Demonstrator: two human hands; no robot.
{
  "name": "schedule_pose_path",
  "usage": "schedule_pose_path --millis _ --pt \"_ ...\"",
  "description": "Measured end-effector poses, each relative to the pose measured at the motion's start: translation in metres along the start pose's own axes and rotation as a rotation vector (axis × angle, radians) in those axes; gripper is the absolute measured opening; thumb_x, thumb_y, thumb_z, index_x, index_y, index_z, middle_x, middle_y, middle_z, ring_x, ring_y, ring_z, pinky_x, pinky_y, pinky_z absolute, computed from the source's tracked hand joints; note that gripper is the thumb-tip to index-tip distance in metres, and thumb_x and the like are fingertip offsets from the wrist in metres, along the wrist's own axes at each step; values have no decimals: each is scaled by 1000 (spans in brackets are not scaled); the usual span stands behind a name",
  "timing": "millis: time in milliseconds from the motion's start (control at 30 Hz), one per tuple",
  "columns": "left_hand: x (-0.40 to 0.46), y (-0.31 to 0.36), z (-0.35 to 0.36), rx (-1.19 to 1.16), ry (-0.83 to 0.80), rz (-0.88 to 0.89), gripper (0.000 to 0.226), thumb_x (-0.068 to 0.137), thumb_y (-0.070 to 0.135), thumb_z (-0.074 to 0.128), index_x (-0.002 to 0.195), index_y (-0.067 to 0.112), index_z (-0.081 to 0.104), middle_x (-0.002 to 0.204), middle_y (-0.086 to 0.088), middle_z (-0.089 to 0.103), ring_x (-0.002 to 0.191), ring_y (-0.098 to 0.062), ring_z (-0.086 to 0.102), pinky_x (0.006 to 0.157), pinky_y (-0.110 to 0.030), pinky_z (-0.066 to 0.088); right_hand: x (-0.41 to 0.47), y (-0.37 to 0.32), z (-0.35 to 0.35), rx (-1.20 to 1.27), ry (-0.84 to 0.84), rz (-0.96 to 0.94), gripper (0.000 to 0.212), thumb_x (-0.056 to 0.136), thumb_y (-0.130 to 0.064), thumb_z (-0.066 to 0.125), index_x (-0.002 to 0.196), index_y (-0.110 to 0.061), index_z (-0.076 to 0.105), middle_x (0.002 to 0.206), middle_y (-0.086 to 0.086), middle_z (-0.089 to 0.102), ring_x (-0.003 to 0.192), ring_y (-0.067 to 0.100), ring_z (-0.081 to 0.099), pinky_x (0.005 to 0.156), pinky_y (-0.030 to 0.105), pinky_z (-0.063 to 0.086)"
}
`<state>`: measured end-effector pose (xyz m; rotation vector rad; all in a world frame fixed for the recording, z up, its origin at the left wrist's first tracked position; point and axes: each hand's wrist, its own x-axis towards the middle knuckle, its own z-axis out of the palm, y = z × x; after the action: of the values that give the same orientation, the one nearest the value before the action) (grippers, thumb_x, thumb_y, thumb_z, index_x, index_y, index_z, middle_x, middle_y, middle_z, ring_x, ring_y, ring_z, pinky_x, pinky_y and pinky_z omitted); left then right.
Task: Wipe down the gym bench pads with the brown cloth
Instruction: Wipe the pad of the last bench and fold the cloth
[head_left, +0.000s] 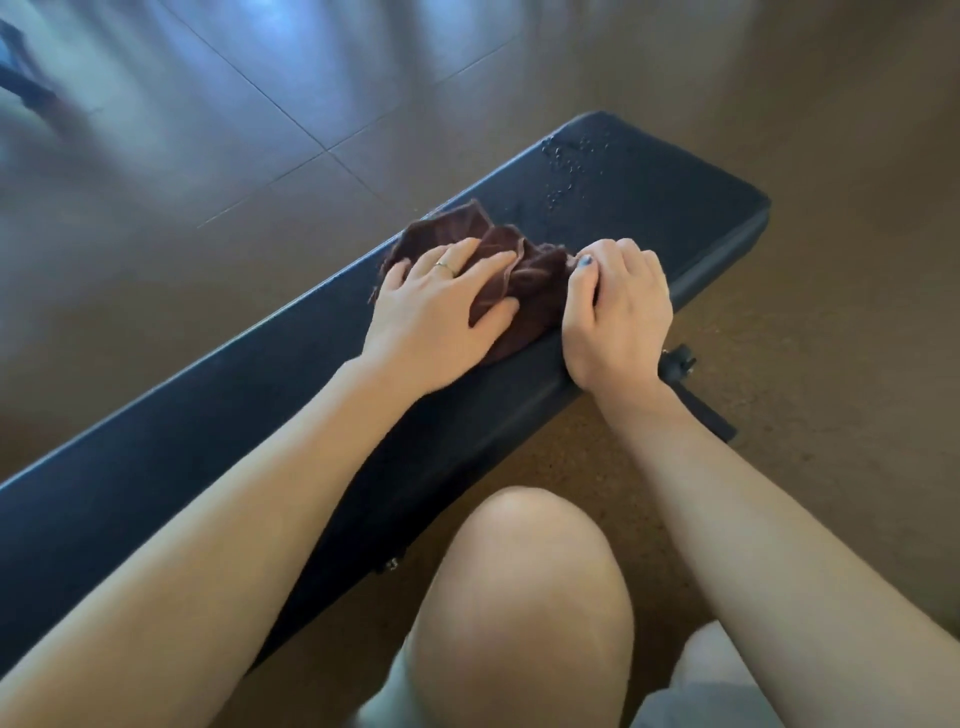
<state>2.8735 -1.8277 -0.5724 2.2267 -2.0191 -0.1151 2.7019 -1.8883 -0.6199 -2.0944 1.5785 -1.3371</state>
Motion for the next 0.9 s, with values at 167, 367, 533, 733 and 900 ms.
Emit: schedule_pose_path --millis 167,367,533,733,900 --pt "-116 -1 -13 -13 -44 -13 59 99 70 29 153 50 38 165 11 35 154 -16 29 127 -50 16 -2 0 2 -26 11 -18 43 105 -30 30 92 -8 65 92 8 65 81 14 43 74 28 33" --pt "-58 12 -2 13 -8 56 60 96 71 28 151 50 43 162 8 41 152 -19 34 124 -55 25 2 5 3 -52 23 -46 41 104 -28 31 89 -7 63 89 11 62 78 25 50 73 46 45" --pt "-24 15 1 23 -14 98 57 99 68 30 153 49 39 164 8 39 152 -21 33 124 -57 25 18 4 -7 -117 -122 -39 38 103 -36 40 120 -11 63 111 12 65 100 30 58 89 47 45" --pt "-31 10 -3 2 -50 163 64 97 74 25 155 51 36 166 11 33 155 -17 27 127 -54 19 65 54 -17 -265 -212 277 68 102 -50 24 161 -18 33 166 10 31 153 31 25 128 46 12" --pt "51 32 12 -33 -3 240 59 98 70 35 152 48 42 164 6 39 153 -20 32 125 -56 22 61 56 -14 -173 -121 278 63 103 -43 25 153 -14 51 161 8 41 147 27 34 125 40 19"
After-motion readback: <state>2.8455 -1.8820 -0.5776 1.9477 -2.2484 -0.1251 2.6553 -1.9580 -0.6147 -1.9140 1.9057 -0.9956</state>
